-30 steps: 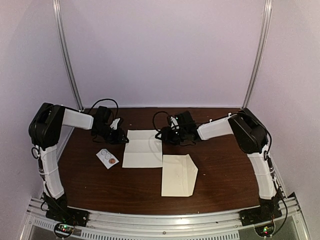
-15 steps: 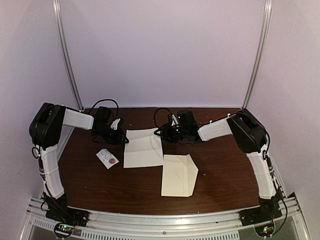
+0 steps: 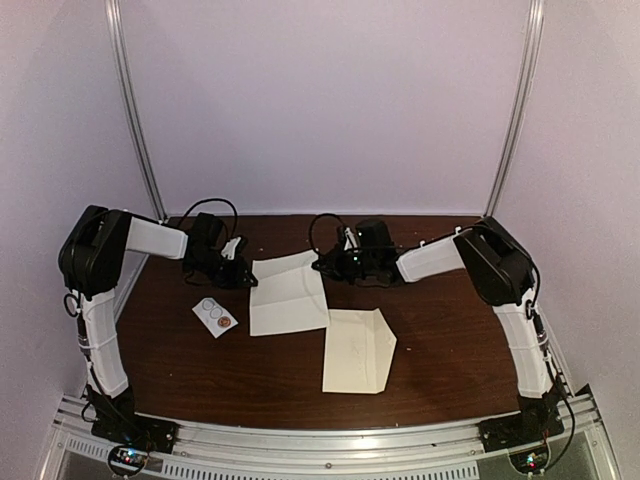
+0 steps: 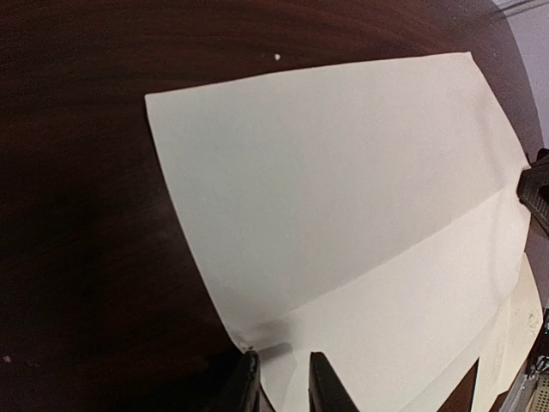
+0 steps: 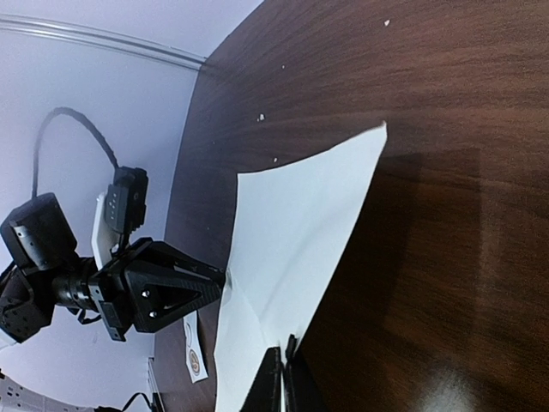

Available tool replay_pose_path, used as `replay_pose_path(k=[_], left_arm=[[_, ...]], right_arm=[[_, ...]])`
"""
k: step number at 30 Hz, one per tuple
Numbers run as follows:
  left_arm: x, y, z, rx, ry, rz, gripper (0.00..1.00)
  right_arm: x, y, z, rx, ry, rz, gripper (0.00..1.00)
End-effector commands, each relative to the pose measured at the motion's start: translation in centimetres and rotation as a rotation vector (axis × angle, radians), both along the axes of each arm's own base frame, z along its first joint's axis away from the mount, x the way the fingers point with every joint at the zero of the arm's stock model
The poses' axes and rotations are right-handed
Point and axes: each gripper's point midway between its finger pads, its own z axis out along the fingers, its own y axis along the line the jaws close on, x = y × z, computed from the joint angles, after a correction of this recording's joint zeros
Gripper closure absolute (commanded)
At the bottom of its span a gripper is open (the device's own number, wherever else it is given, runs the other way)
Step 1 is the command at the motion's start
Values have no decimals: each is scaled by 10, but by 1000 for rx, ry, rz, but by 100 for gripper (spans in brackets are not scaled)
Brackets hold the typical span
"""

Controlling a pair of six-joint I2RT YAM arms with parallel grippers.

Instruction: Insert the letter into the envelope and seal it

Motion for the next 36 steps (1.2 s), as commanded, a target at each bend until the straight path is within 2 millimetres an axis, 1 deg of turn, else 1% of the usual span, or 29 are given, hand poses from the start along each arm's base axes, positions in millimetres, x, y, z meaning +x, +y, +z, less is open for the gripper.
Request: replay_pose_path(k=[1, 4, 6, 8, 9, 10, 11, 12, 14, 16, 18, 21, 23, 25, 26, 28, 31, 36], left_arm=[[1, -7, 4, -10, -16, -17, 79], [5, -5, 17, -8, -62, -8, 74], [8, -3, 30, -9, -104, 1, 70], [13, 1, 49, 0, -168, 19, 64], [15, 3, 60, 6, -205, 28, 60], [18, 5, 78, 7, -263, 33, 56], [18, 8, 85, 18, -291, 39, 52], [19, 10, 105, 13, -349, 44, 50], [17, 11, 133, 1, -436, 40, 45], [12, 12, 158, -13, -512, 27, 41], [5, 11, 183, -37, -583, -3, 40], [-15, 4, 218, -99, -693, -74, 39], [-34, -5, 243, -151, -776, -139, 38], [-59, -21, 266, -189, -864, -238, 37], [-70, -29, 273, -195, -899, -287, 36], [-91, -46, 278, -202, -937, -380, 35], [-117, -73, 272, -200, -939, -493, 34], [-149, -114, 241, -144, -892, -652, 32]], right_arm=[[-4, -2, 13, 0, -30, -2, 100], [-3, -7, 26, 4, -60, -20, 100], [-2, -11, 37, 2, -86, -30, 100], [-2, -17, 50, -4, -119, -37, 100], [-3, -19, 56, -11, -136, -42, 100], [-3, -23, 64, -21, -155, -45, 100], [-5, -26, 69, -35, -170, -44, 100], [-6, -28, 78, -43, -193, -40, 100], [-11, -33, 92, -70, -230, -27, 100], [-17, -39, 106, -103, -268, -7, 100], [-25, -45, 121, -132, -310, 16, 100], [-44, -55, 147, -160, -352, 56, 100], [-58, -60, 159, -170, -366, 94, 100], [-74, -65, 170, -180, -376, 132, 100], [-83, -66, 174, -187, -381, 153, 100], [-100, -67, 183, -202, -396, 198, 100], [-128, -68, 195, -223, -417, 275, 100], [-164, -64, 201, -244, -433, 380, 100]])
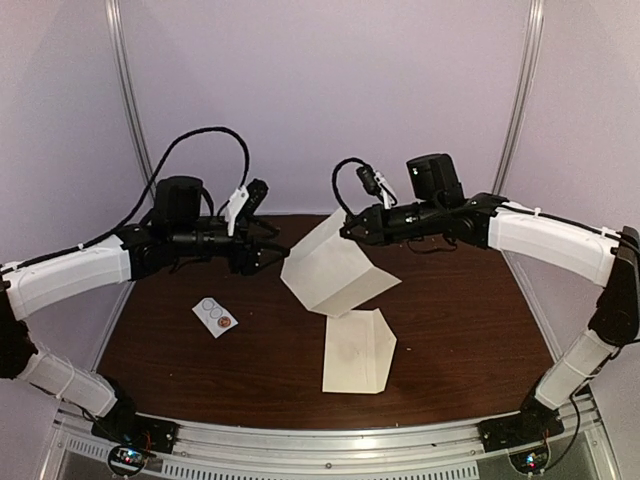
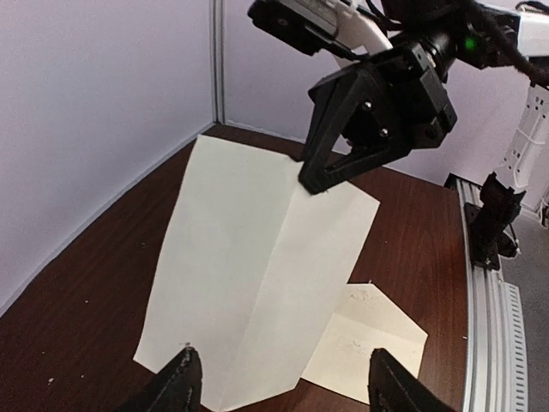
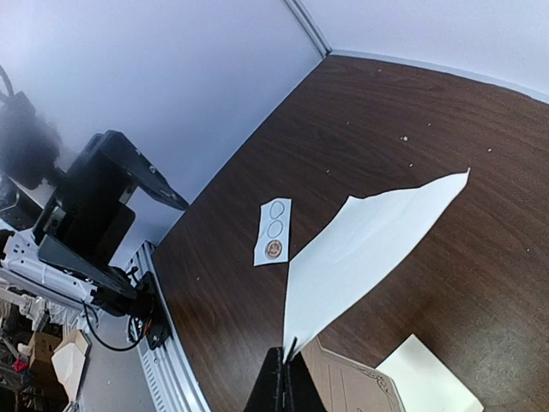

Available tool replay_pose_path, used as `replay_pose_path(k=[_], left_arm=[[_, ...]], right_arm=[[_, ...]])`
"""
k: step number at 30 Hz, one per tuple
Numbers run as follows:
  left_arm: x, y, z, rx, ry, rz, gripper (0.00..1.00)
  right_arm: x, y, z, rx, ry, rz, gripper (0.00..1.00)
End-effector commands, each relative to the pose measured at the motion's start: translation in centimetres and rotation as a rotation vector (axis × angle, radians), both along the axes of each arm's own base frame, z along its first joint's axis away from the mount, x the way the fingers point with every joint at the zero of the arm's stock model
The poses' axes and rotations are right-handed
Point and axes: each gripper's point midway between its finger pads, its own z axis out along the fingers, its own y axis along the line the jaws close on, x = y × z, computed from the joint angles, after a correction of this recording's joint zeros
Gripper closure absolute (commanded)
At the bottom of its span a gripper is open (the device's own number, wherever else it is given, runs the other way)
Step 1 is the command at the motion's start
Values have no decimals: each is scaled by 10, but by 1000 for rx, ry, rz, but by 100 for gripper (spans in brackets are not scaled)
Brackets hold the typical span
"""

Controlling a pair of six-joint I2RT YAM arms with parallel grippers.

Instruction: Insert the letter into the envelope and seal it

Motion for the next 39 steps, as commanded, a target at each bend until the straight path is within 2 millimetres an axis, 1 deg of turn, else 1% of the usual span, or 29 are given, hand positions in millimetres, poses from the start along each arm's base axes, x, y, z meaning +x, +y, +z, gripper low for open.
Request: replay_pose_path(k=[1, 3, 5, 8, 10, 14, 20, 24, 29, 33, 36, 39], left_arm=[[-24, -30, -26, 112, -33, -109, 32], [-28, -37, -35, 133, -22, -125, 31], [-32, -42, -40, 146, -16, -142, 31], [-42, -50, -45, 153, -12, -181, 31], [-45, -53, -50, 165, -12, -187, 31], [-41, -54, -59, 207, -10, -157, 32], [-38, -56, -63, 221, -8, -141, 35], [-41, -58, -64, 220, -5, -150, 43], [-46, -61, -67, 220, 3, -176, 53], [-50, -64, -70, 221, 10, -196, 55], [-53, -67, -73, 226, 13, -205, 53], [-54, -68, -73, 229, 10, -209, 57]], right_arm=[[-43, 3, -5, -63, 14, 137, 100], [-57, 10, -3, -45, 17, 190, 100], [-65, 16, -2, -41, 14, 220, 100], [-67, 19, -4, -47, 15, 225, 100], [-69, 21, -2, -42, 15, 236, 100], [-75, 27, 2, -28, 8, 272, 100], [-83, 31, 0, -36, 12, 309, 100], [-84, 32, -3, -47, 17, 314, 100], [-83, 33, -2, -45, 13, 314, 100], [-83, 35, 0, -39, 14, 319, 100], [-83, 36, 2, -30, 13, 324, 100], [-83, 36, 2, -30, 11, 322, 100]])
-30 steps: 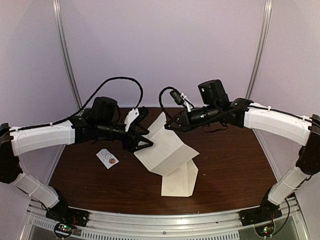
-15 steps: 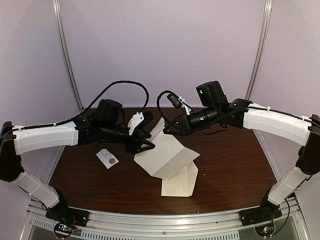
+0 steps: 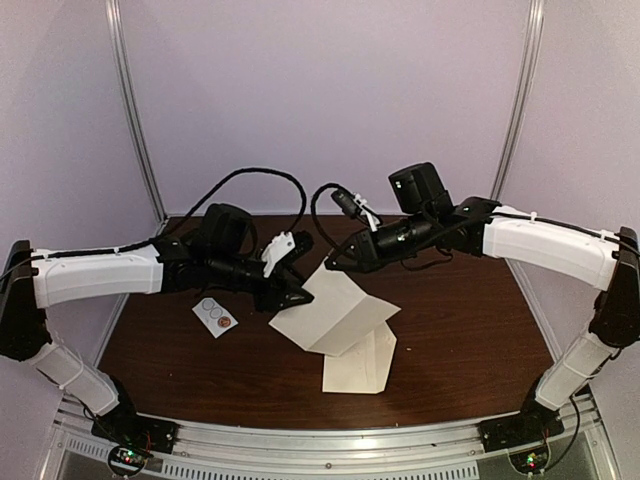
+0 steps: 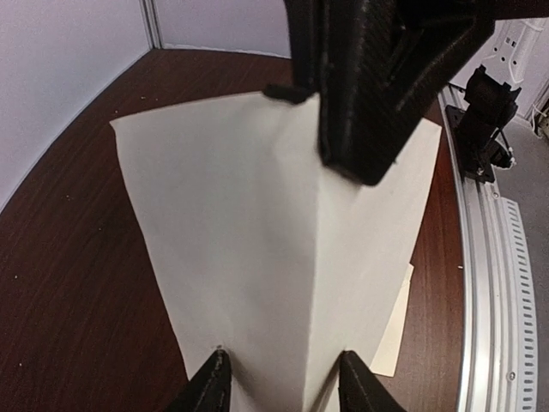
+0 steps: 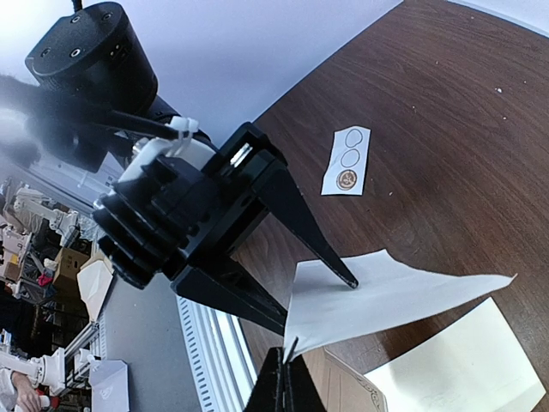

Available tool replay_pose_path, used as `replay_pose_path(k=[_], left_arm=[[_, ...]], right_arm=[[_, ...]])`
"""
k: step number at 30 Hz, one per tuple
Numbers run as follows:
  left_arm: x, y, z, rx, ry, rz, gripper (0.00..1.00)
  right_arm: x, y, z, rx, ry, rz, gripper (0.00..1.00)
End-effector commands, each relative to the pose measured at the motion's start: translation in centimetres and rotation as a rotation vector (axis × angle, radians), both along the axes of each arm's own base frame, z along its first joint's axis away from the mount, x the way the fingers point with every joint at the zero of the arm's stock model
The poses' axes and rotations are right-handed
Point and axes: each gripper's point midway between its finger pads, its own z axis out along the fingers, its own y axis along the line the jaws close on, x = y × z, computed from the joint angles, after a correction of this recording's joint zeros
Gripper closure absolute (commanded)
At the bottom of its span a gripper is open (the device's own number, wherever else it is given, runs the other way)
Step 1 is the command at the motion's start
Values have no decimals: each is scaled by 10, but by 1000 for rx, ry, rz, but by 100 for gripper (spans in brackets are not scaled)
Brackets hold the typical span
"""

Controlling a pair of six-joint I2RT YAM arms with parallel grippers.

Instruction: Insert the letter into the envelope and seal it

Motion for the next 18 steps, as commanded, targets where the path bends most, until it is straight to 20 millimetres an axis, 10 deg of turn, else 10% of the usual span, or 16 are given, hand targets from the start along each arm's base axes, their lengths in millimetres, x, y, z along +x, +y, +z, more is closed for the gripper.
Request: replay_pose_path(k=[1, 10, 14, 18], left_arm=[[-1, -10, 14, -31, -38, -29, 59], [-2, -10, 13, -31, -33, -35, 99], [-3, -11, 13, -33, -29, -41, 100], [-5, -11, 16, -41, -24, -46, 100]], right_arm=[[0, 5, 15, 32, -30, 19, 100], [7, 1, 9, -14, -52, -22, 98], [15, -5, 15, -25, -90, -72, 81], [31, -24, 24, -41, -159, -174, 40]])
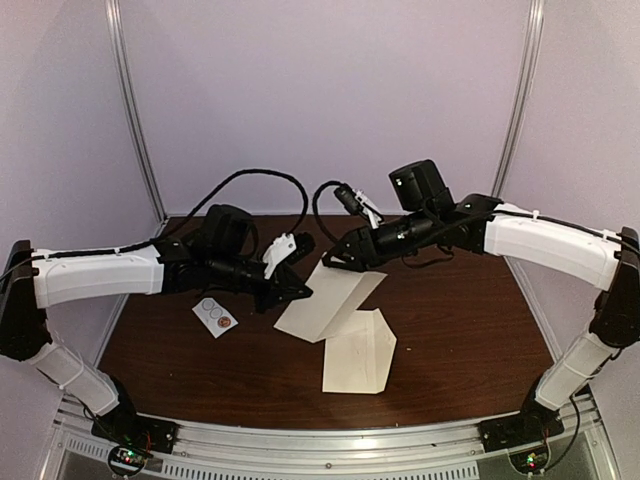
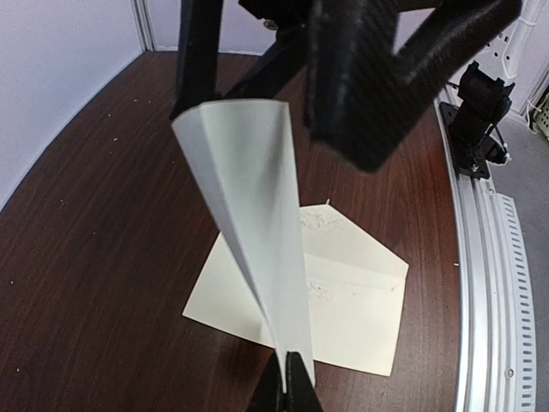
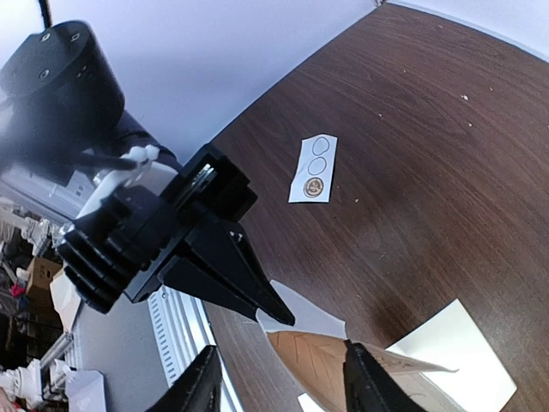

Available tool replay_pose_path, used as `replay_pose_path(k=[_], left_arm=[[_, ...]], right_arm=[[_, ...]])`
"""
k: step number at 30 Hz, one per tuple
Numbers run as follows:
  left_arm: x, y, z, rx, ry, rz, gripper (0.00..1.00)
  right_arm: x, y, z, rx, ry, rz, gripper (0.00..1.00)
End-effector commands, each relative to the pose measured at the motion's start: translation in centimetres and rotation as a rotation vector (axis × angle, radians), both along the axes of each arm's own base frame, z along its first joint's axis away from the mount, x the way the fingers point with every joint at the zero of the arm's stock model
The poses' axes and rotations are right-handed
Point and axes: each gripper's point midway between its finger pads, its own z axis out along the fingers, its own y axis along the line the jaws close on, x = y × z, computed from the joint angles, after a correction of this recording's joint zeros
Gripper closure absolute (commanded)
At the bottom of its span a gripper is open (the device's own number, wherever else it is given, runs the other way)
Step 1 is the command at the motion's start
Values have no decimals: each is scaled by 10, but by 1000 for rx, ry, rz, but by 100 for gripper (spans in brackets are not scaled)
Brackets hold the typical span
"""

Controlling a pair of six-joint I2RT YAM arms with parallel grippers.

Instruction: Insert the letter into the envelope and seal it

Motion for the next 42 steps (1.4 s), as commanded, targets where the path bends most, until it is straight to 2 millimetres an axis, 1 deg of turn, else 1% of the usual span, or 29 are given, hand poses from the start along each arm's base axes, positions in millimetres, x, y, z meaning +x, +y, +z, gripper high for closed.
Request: replay_pose_path(k=[1, 4, 7, 8, 12, 16, 21, 22, 24, 26, 29, 34, 35, 37, 38, 39, 42], left_arm=[[-1, -9, 18, -47, -18, -29, 100], [-7, -11, 22, -65, -4, -58, 100], [-19, -14, 28, -97, 28, -122, 100], [-24, -16, 30, -108, 43, -147, 100], [-39, -19, 38, -150, 91, -226, 100], [-50, -21, 42, -168, 119, -278, 100], [-55, -23, 41, -166, 137, -298, 100], [-55, -24, 41, -168, 137, -298, 100], [-54, -24, 41, -165, 141, -296, 100], [-54, -24, 41, -163, 140, -291, 100], [-53, -24, 41, -163, 142, -288, 100], [-54, -25, 40, -164, 156, -293, 100], [-54, -26, 39, -165, 161, -294, 92], [-55, -27, 39, -169, 176, -304, 78], [-56, -27, 39, -173, 185, -309, 73], [-57, -28, 39, -178, 193, -316, 71], [-60, -30, 38, -189, 214, -331, 71]], right_arm=[[18, -22, 29, 5, -129, -118, 33], [15, -34, 37, 24, -188, -126, 17], [5, -39, 44, 48, -227, -87, 8], [1, -39, 46, 56, -234, -64, 6], [-14, -34, 49, 75, -239, 35, 3], [-33, -26, 53, 110, -210, 168, 1], [-47, -18, 41, 88, -145, 260, 3], [-51, -16, 38, 86, -128, 281, 5], [-56, -14, 30, 76, -101, 307, 14], [-59, -14, 25, 67, -83, 315, 29], [-60, -16, 20, 49, -70, 309, 56], [-58, -17, 17, 39, -70, 295, 95], [-57, -16, 17, 39, -70, 292, 100], [-57, -16, 18, 45, -74, 293, 100], [-56, -15, 19, 50, -76, 294, 100], [-56, -14, 21, 55, -78, 297, 100], [-56, -13, 23, 60, -81, 300, 100]])
